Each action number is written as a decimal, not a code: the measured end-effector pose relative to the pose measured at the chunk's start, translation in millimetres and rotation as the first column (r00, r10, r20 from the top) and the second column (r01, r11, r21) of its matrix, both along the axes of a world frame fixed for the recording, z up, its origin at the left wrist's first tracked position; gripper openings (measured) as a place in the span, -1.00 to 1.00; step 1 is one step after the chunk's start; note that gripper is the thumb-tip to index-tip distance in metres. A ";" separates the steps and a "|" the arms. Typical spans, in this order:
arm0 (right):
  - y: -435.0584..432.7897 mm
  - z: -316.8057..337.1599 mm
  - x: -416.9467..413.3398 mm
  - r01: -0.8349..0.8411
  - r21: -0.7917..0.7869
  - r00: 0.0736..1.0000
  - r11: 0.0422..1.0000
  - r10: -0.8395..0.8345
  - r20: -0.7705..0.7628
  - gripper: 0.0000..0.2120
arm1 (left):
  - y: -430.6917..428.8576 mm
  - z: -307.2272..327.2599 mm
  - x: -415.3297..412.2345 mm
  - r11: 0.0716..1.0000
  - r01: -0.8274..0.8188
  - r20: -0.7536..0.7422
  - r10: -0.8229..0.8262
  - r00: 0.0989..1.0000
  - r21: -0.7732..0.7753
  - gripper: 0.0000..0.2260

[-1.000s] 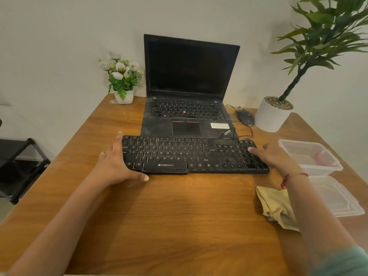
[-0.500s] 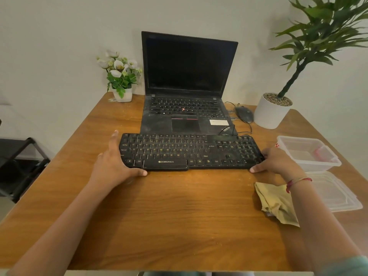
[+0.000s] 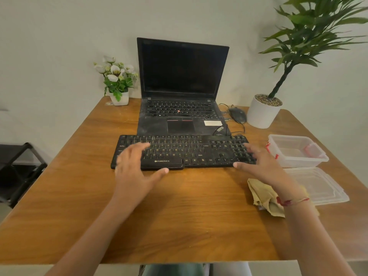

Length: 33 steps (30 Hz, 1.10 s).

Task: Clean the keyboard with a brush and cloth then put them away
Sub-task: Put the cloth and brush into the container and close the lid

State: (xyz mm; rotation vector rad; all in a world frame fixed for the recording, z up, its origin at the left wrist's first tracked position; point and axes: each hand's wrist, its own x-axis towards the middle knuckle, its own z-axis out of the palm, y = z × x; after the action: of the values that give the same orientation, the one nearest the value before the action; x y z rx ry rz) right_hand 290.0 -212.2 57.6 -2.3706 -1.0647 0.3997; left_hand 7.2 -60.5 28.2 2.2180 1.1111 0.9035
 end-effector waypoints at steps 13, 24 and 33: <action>-91.1 1.9 -12.6 0.103 0.212 0.993 0.972 -0.090 -0.070 -0.64 | -93.9 -22.7 80.9 0.895 0.447 0.016 -0.446 0.895 -0.004 -0.60; -112.5 -8.8 -21.2 -0.175 0.006 0.977 0.985 0.173 0.121 -0.29 | -119.6 -17.1 149.7 0.817 0.576 -0.198 -0.568 0.799 -0.022 -0.66; -112.3 -19.1 -17.8 -0.126 0.195 0.987 0.973 0.102 0.128 -0.84 | -118.1 -13.3 157.5 0.756 0.562 0.016 -0.592 0.806 -0.335 -0.76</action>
State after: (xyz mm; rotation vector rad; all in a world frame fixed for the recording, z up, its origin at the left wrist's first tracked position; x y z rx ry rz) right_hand 272.3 -324.5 38.6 -2.1813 -1.2375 0.1833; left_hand 164.7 -178.6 14.9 2.1316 0.4864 0.3212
